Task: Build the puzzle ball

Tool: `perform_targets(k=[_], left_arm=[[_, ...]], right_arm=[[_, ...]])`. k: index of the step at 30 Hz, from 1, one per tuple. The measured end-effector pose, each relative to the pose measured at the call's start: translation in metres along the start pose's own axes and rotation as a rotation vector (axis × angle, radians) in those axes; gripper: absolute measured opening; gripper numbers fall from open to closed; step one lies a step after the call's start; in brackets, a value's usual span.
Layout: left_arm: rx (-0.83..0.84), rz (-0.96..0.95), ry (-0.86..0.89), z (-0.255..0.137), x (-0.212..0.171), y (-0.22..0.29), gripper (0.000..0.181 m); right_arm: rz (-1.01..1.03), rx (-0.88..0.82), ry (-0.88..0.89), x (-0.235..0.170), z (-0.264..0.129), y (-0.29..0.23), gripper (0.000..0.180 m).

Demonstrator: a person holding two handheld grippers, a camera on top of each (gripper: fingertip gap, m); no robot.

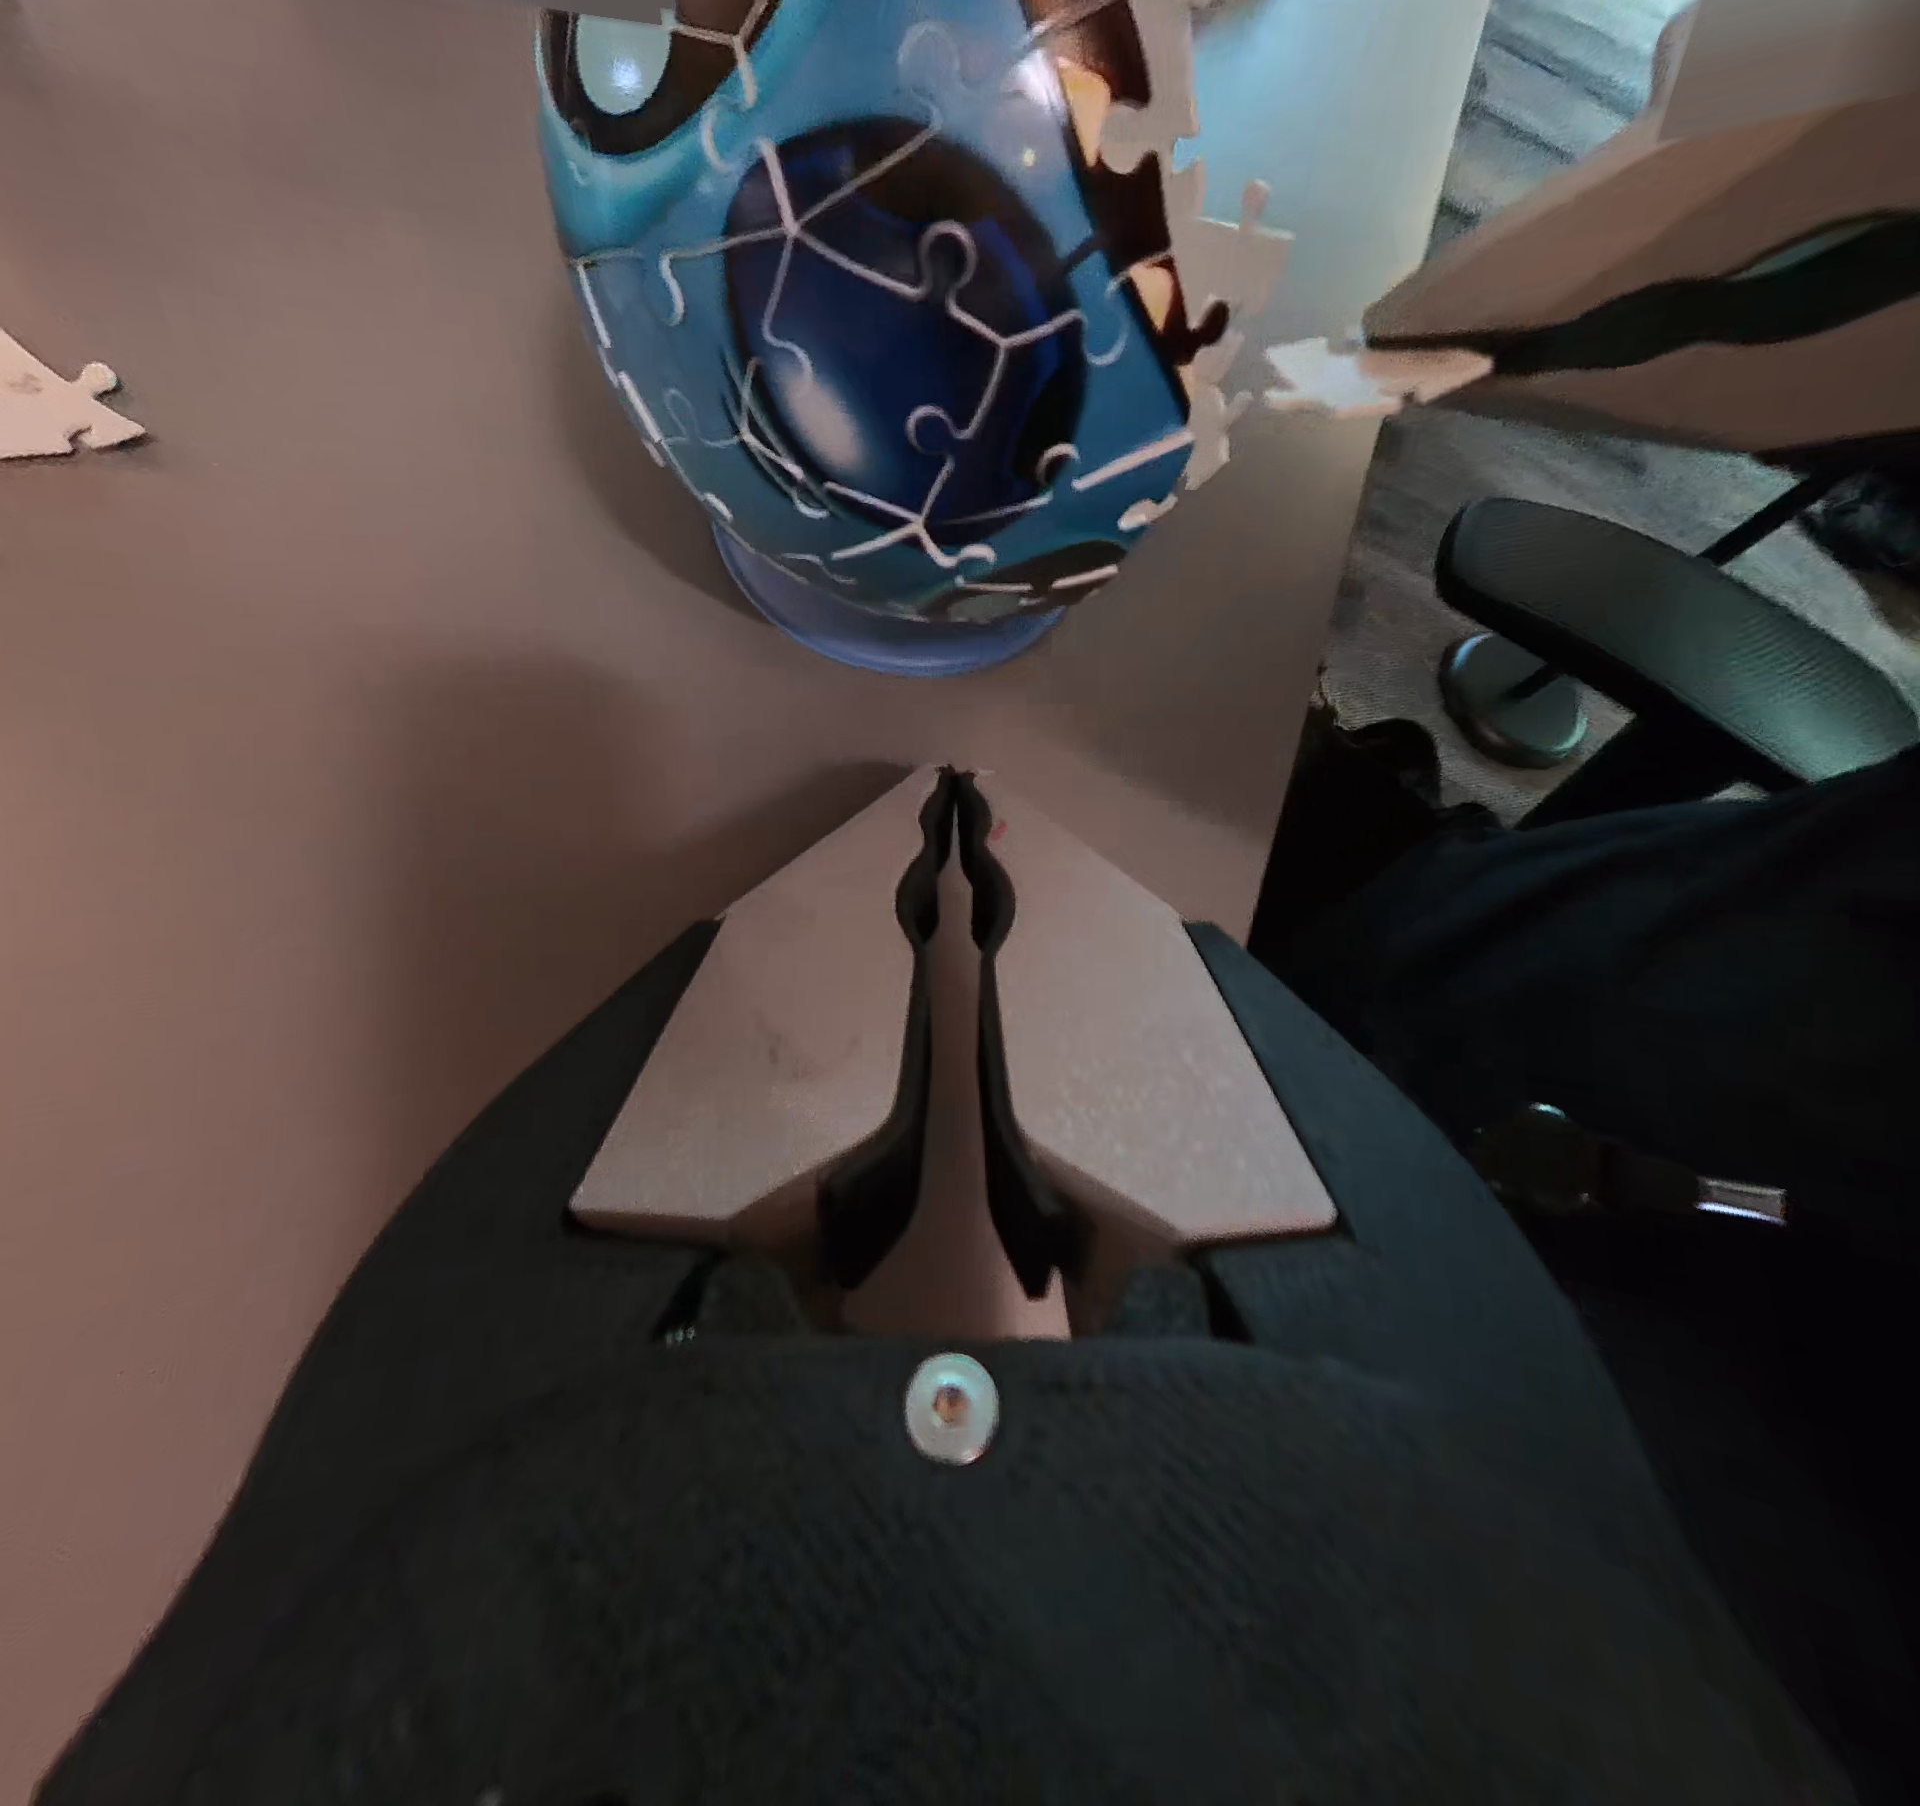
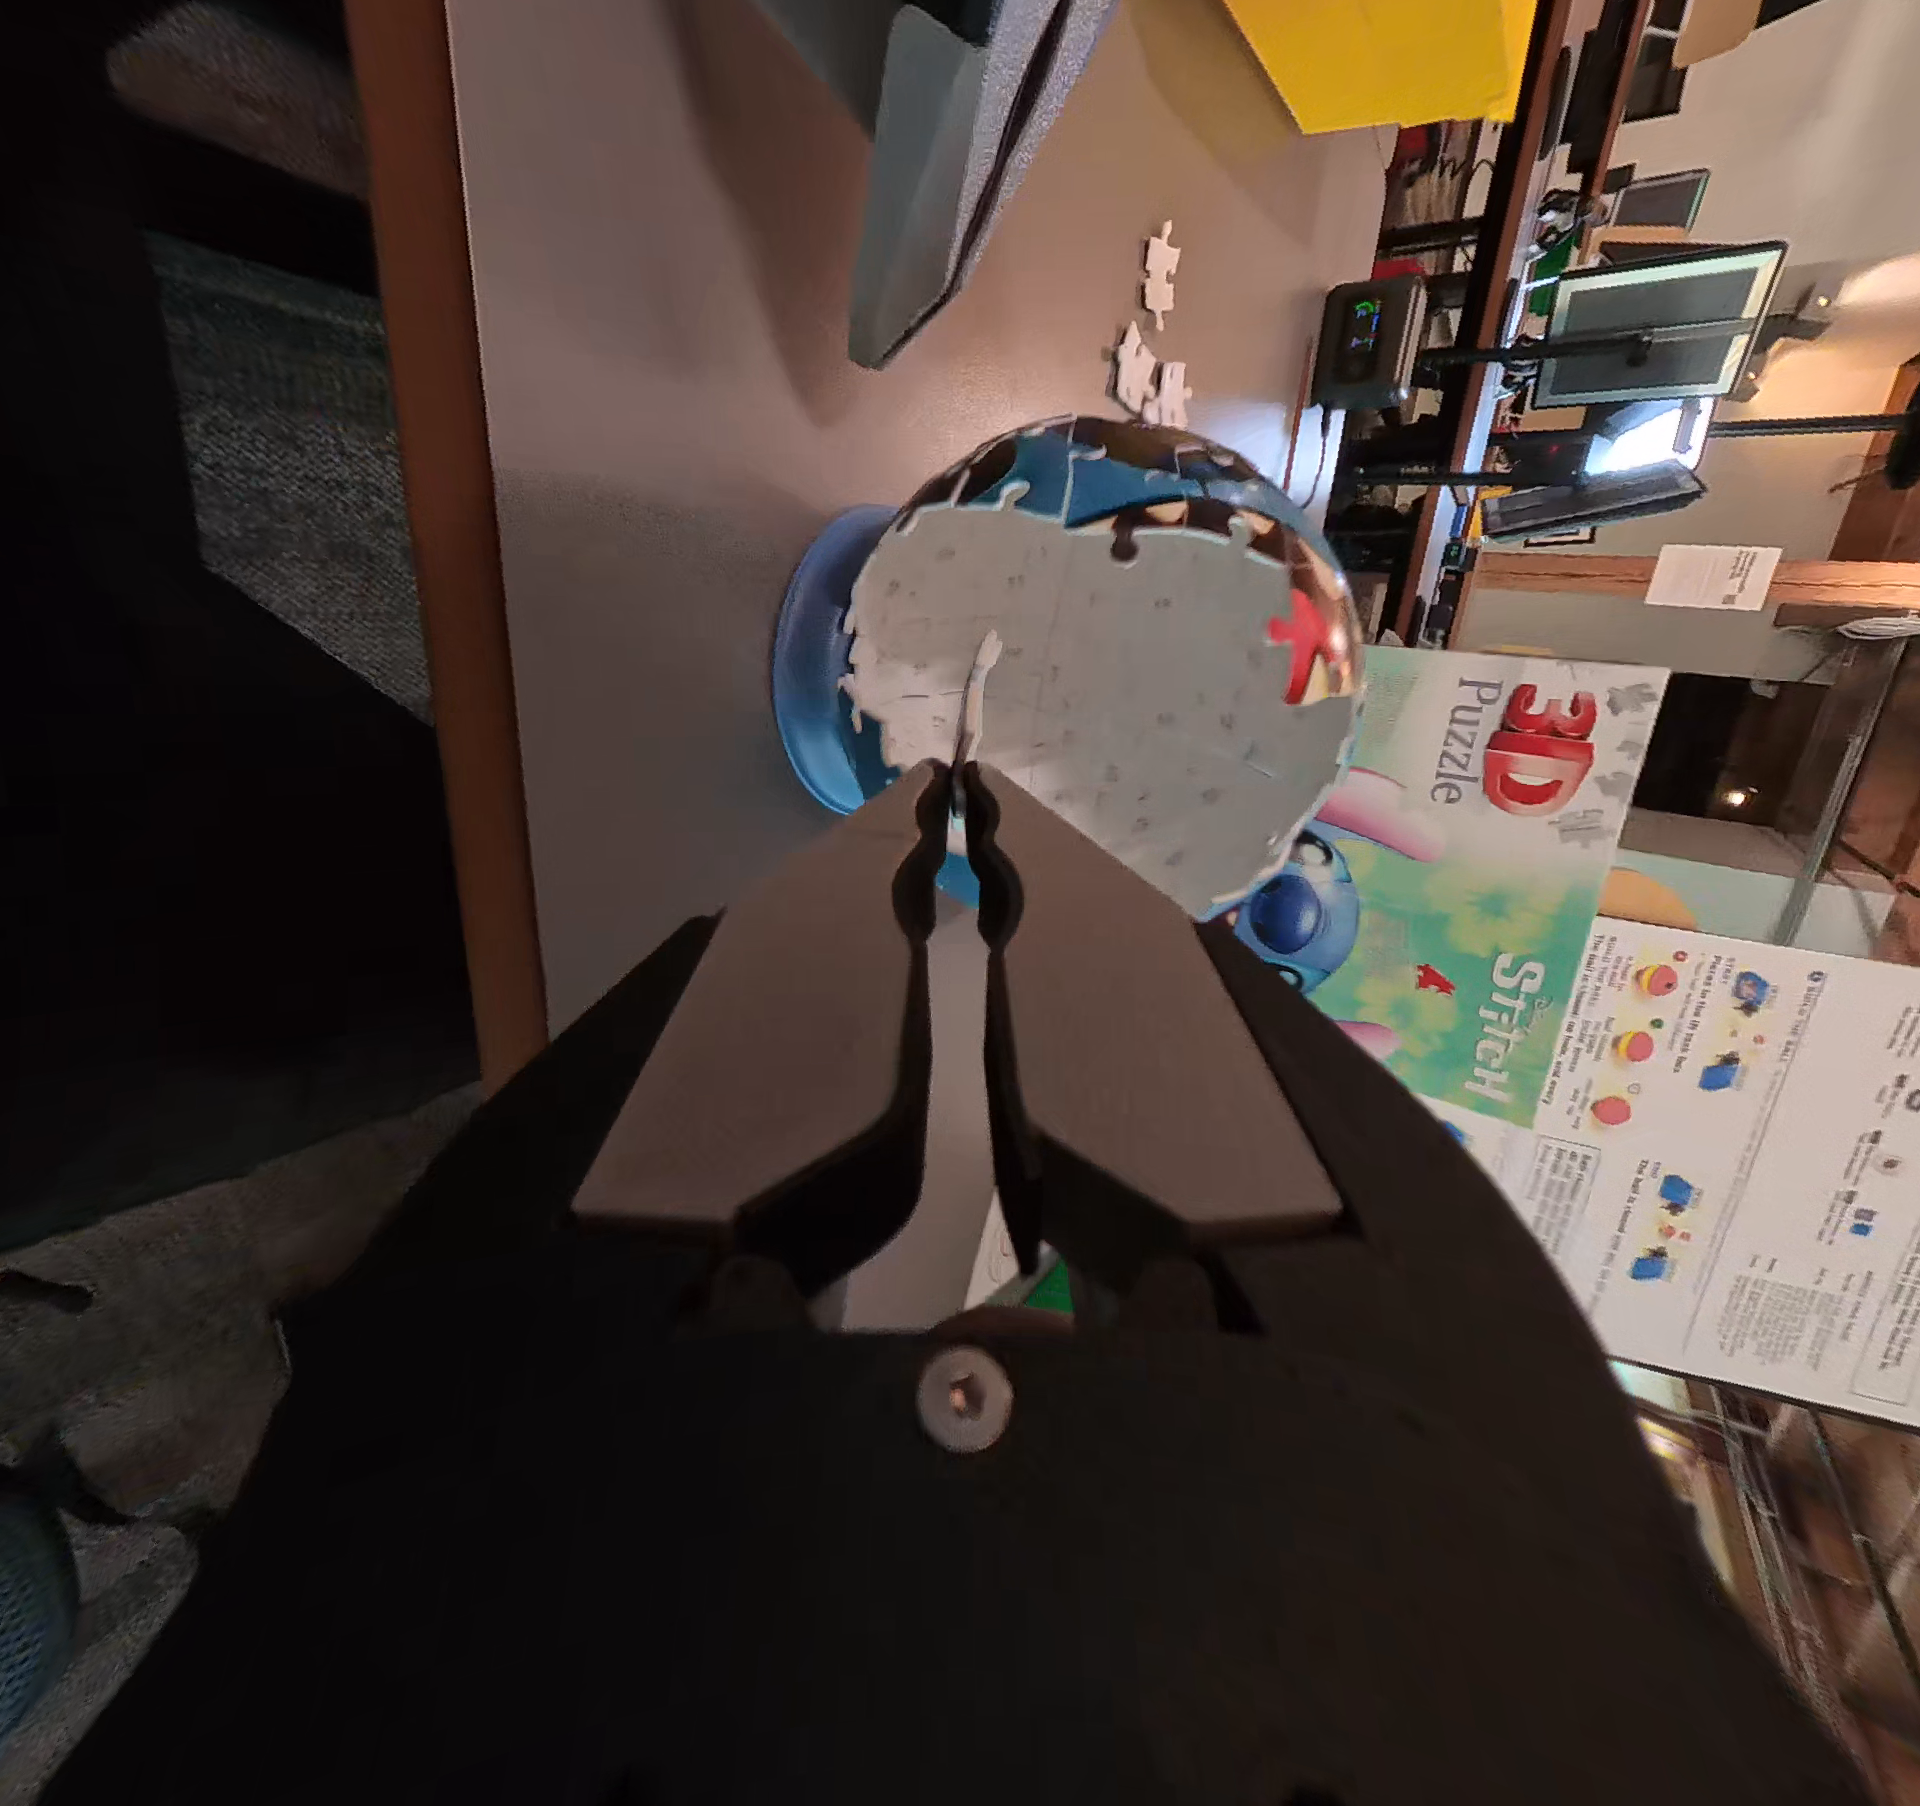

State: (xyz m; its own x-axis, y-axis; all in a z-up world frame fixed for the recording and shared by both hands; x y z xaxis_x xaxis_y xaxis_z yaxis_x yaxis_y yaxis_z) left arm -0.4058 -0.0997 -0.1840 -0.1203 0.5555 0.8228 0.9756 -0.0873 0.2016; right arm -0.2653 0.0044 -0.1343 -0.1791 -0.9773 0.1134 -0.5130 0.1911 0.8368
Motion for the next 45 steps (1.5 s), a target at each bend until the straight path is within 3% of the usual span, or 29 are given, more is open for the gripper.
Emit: perform_targets(k=[5, 12, 20, 25, 36, 39, 45], left_arm=[[-0.038, 0.159, 0.158, -0.021, 0.001, 0.017, 0.001], [-0.059, 0.458, 0.416, -0.039, 0.024, 0.058, 0.023], [-0.016, 0.828, 0.371, -0.006, 0.029, 0.092, 0.028], [-0.005, 0.972, 0.382, 0.01, 0.028, 0.103, 0.015], [0.014, 1.028, 0.385, 0.016, 0.022, 0.102, 0.003], [-0.062, 0.957, 0.408, 0.015, 0.016, 0.099, 0.001], [-0.205, 0.828, 0.411, 0.015, 0.015, 0.088, 0.004]], right_arm=[[-0.043, -0.012, -0.04, 0.016, -0.003, 0.006, 0.0], [-0.062, -0.063, -0.131, 0.024, -0.009, 0.005, 0.0], [0.008, -0.084, -0.141, 0.023, -0.032, -0.008, 0.0], [0.046, -0.069, -0.135, 0.019, -0.043, -0.02, 0.0], [0.028, -0.062, -0.047, 0.022, -0.05, -0.025, 0.002], [0.074, -0.037, 0.019, 0.023, -0.048, -0.022, 0.008], [0.253, 0.11, 0.195, 0.022, -0.045, -0.017, 0.002]])
Point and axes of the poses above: each gripper's, where its closed fingertips meet, z out along the fingers, x out of its top, y = z × x across the jaws, the point moved 8 cm from there along -z, back along the fingers, and after that the axes turned 2 degrees about y, right-handed, at the moved point
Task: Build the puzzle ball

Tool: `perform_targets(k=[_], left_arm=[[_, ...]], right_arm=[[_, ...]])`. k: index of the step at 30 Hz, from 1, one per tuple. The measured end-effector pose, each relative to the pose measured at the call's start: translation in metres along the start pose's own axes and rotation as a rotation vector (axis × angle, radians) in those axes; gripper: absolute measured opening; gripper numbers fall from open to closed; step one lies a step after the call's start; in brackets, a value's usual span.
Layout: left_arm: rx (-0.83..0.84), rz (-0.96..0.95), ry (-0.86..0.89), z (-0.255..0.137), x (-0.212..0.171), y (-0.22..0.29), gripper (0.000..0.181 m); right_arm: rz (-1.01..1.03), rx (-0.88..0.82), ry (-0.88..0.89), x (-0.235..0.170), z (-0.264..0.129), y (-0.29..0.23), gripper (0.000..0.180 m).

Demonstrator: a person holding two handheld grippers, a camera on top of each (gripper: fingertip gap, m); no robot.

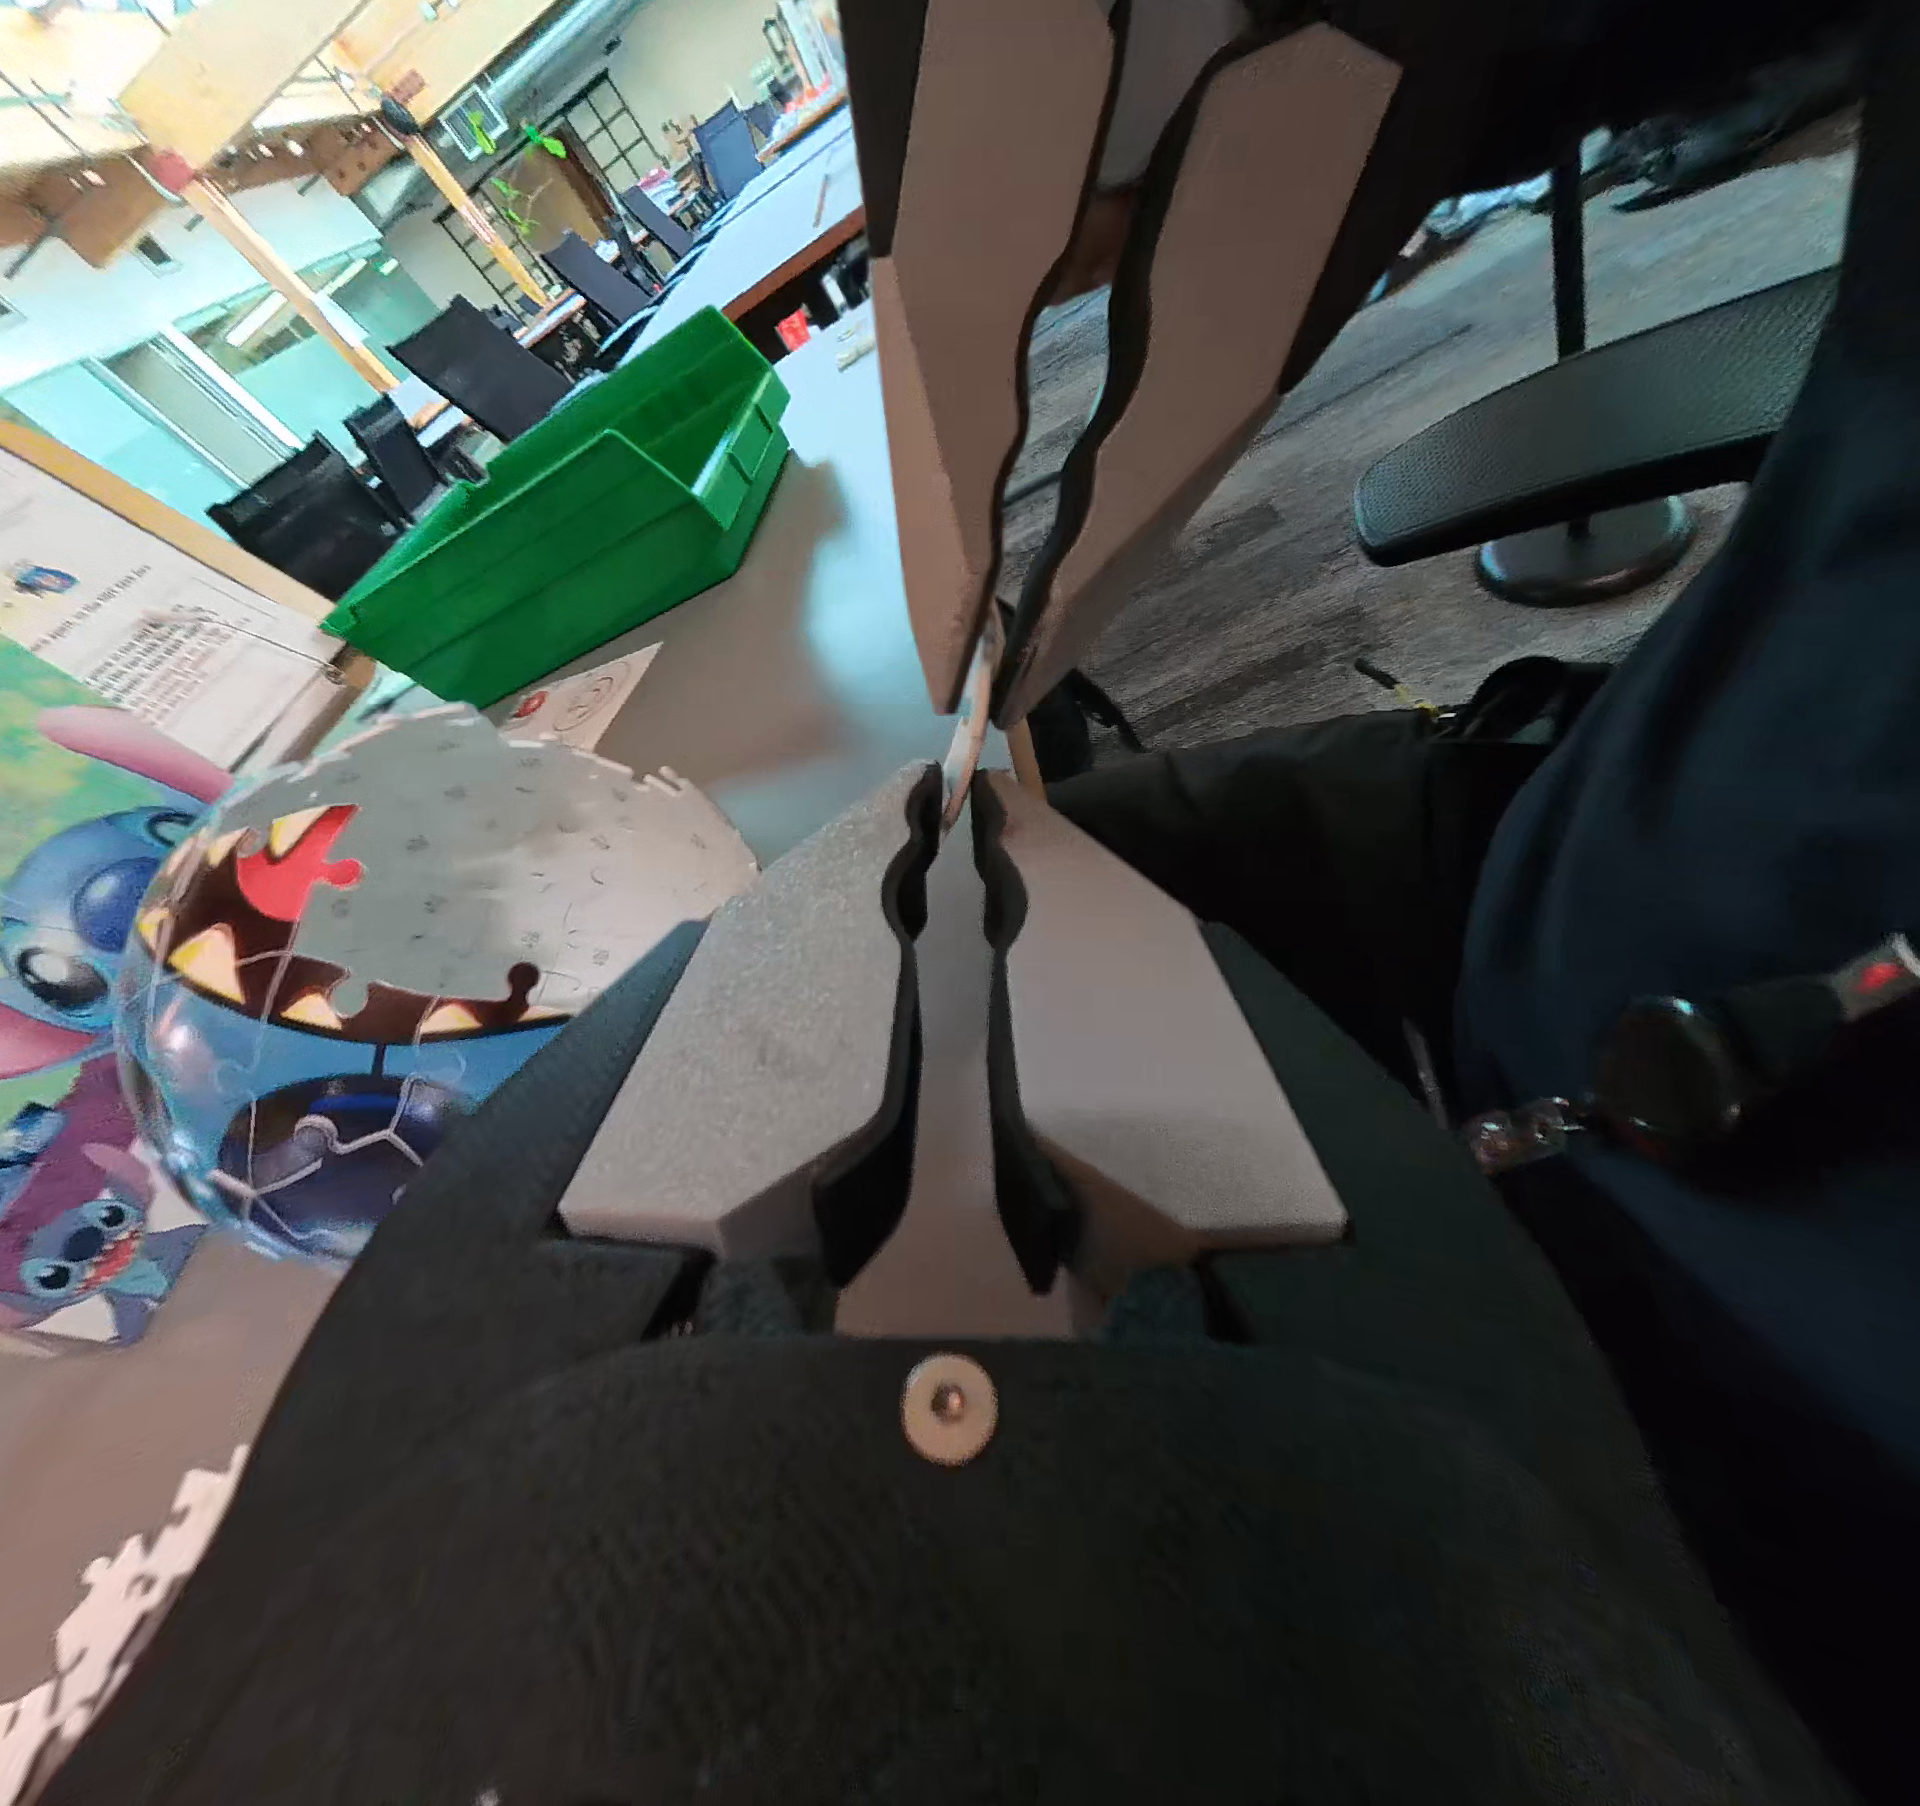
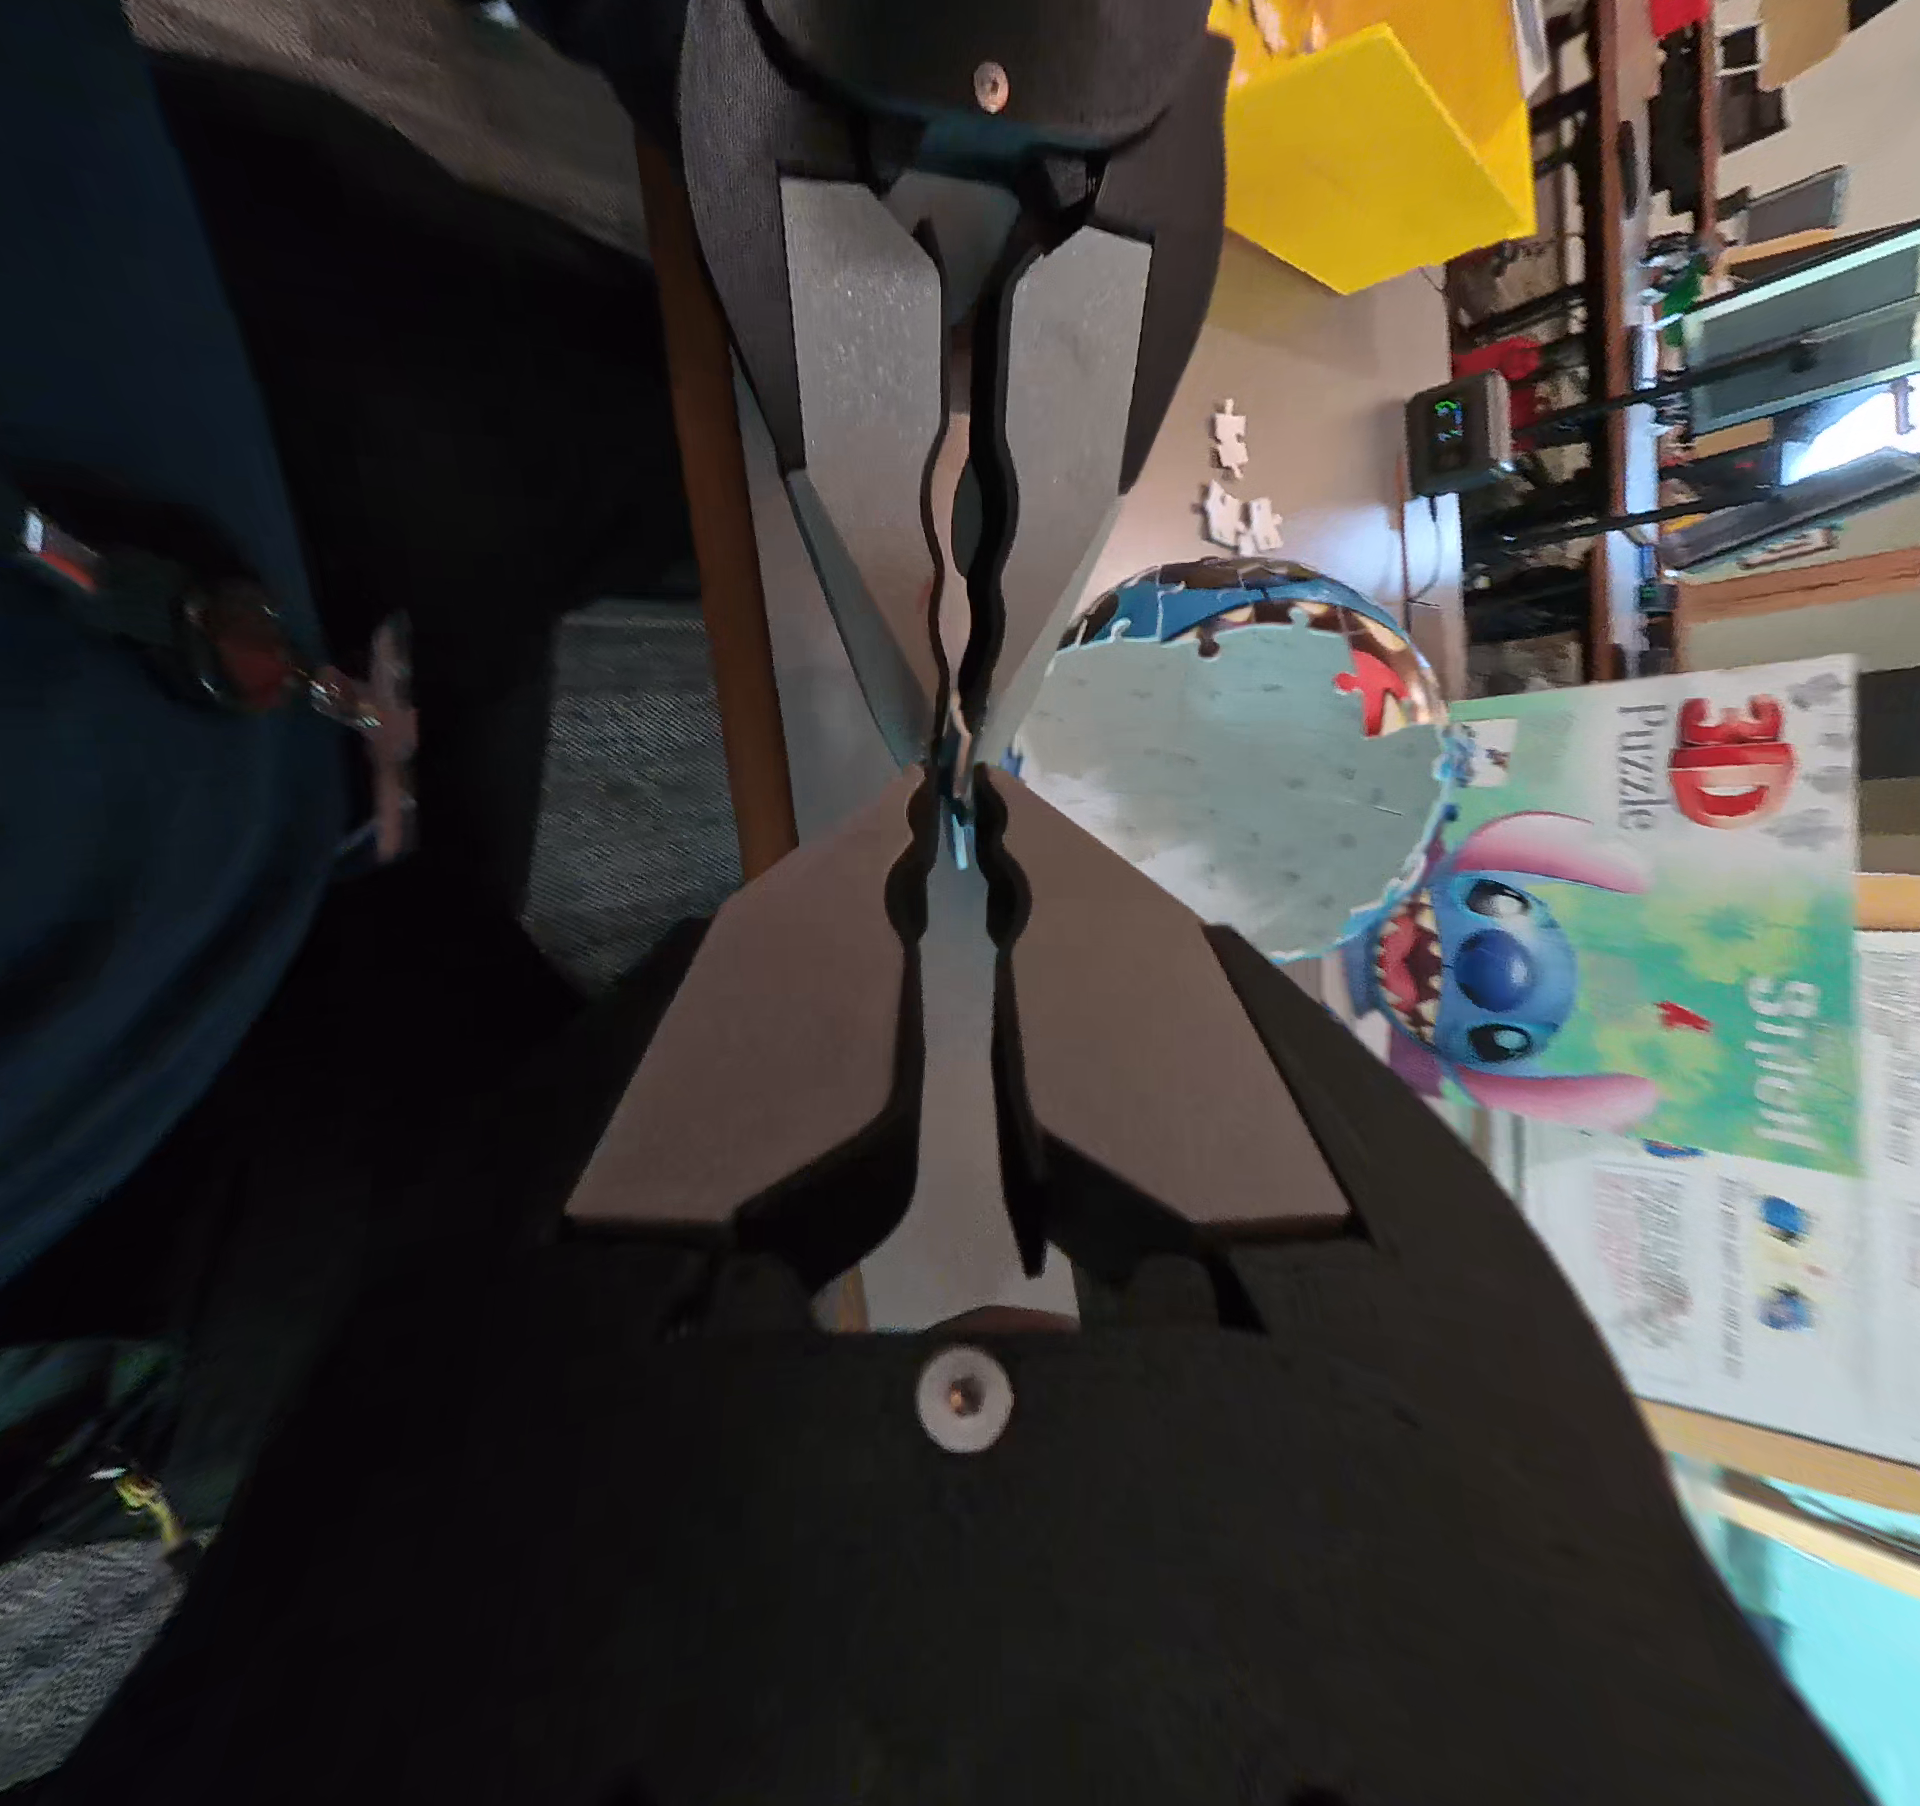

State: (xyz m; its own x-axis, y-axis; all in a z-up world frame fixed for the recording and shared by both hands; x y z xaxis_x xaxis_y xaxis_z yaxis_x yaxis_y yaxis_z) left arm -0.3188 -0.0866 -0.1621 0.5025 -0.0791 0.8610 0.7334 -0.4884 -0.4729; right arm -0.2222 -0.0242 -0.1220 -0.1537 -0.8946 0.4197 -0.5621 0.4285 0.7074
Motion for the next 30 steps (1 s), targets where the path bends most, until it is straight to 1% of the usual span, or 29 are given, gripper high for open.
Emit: perform_targets(k=[8, 12, 18, 22, 24, 25, 27, 30], left_arm=[[-0.042, -0.118, 0.026, -0.004, -0.003, -0.013, 0.002], [-0.042, -0.153, 0.005, -0.006, -0.006, -0.018, 0.003], [-0.004, -0.196, -0.021, -0.009, -0.009, -0.023, 0.005], [-0.011, -0.225, -0.029, -0.011, -0.011, -0.026, 0.005], [0.021, -0.244, -0.042, -0.012, -0.012, -0.029, 0.006], [0.063, -0.245, -0.061, -0.014, -0.014, -0.031, 0.006], [0.129, -0.226, -0.098, -0.019, -0.016, -0.037, 0.012], [0.131, -0.247, -0.119, -0.03, -0.012, -0.038, 0.012]], right_arm=[[0.339, 0.202, 0.184, -0.009, 0.008, 0.027, 0.001], [0.442, 0.269, 0.192, -0.01, 0.015, 0.032, 0.0], [0.504, 0.252, 0.157, -0.005, 0.023, 0.037, 0.0], [0.532, 0.258, 0.147, -0.004, 0.027, 0.04, 0.0], [0.56, 0.267, 0.137, -0.006, 0.029, 0.044, 0.0], [0.579, 0.262, 0.125, -0.008, 0.029, 0.047, 0.0], [0.619, 0.246, 0.102, -0.014, 0.03, 0.057, 0.0], [0.699, 0.252, 0.081, -0.021, 0.033, 0.068, 0.0]])
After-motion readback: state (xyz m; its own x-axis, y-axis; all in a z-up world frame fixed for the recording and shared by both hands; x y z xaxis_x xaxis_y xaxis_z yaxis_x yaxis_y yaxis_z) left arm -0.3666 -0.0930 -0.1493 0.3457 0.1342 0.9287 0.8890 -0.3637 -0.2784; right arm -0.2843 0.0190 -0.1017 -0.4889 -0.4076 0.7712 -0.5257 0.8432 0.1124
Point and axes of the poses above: each gripper's, where its closed fingertips meet, z out along the fingers, x out of its top, y = z × x across the jaws, the point moved 8 cm from there along -z, back along the fingers, and after that the axes turned 2 degrees about y, right-handed, at the moved point
